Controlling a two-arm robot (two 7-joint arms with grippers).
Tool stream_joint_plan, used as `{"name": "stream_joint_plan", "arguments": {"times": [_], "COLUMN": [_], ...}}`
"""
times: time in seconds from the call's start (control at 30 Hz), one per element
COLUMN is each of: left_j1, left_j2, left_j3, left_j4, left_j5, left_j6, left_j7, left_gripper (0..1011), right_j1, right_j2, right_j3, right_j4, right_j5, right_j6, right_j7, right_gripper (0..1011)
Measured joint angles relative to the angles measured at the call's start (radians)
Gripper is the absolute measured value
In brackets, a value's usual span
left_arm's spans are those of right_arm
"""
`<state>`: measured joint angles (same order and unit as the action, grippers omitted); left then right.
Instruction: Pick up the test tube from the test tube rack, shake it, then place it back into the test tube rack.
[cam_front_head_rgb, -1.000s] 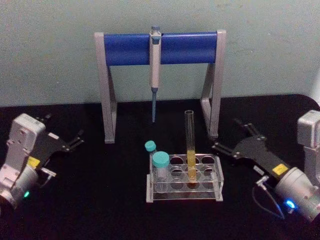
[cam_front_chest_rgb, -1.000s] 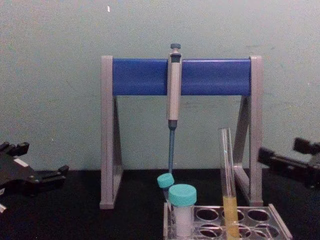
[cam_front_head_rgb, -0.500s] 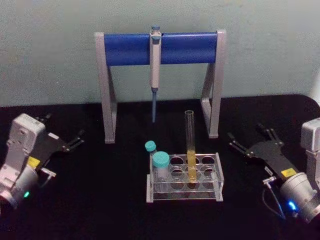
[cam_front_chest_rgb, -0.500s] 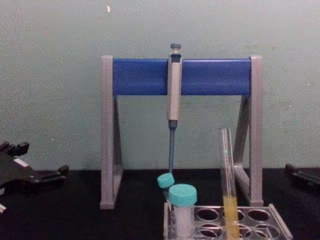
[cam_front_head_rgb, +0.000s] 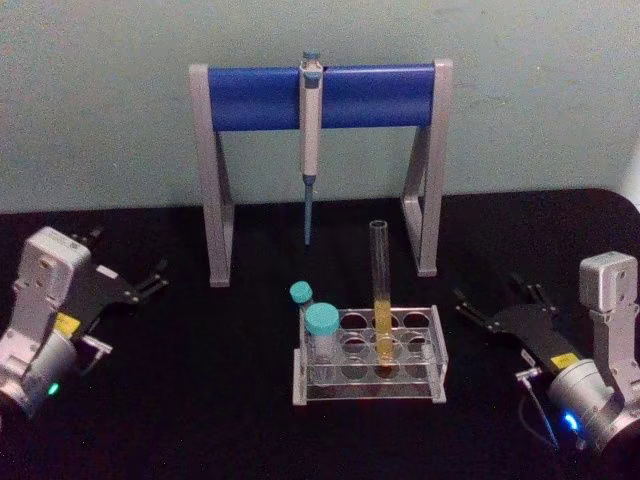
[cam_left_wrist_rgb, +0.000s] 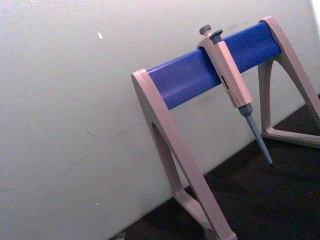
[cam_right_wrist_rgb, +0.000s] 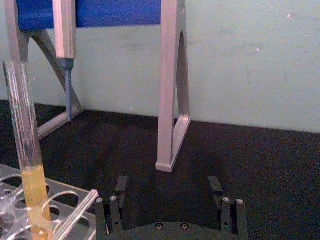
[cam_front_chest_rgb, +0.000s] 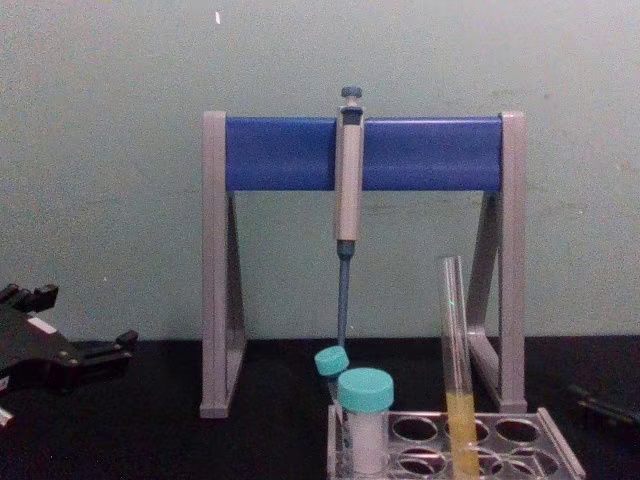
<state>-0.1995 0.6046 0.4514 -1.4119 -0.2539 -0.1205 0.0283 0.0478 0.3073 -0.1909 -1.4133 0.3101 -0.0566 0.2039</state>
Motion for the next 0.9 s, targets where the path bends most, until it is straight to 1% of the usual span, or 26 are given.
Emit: {"name": "stream_joint_plan", "arguments": {"times": [0.3,0.9], "left_j1": [0.000,0.000], "left_j2": [0.000,0.000], "left_j3": [0.000,0.000], "left_j4": [0.000,0.000], "left_j5": [0.000,0.000], "left_j6": [0.000,0.000], "left_j7": [0.000,0.000], "left_gripper": [1010,1009], "right_j1": [0.005,0.004], "right_j2": [-0.013,-0.010], "right_j3": [0.008,0.006], "right_j4": [0.021,0.017], "right_j5": [-0.017,-0.015], "right_j6": [0.015,0.013], "right_j7": [0.021,0.019], "right_gripper": [1000,1000]}}
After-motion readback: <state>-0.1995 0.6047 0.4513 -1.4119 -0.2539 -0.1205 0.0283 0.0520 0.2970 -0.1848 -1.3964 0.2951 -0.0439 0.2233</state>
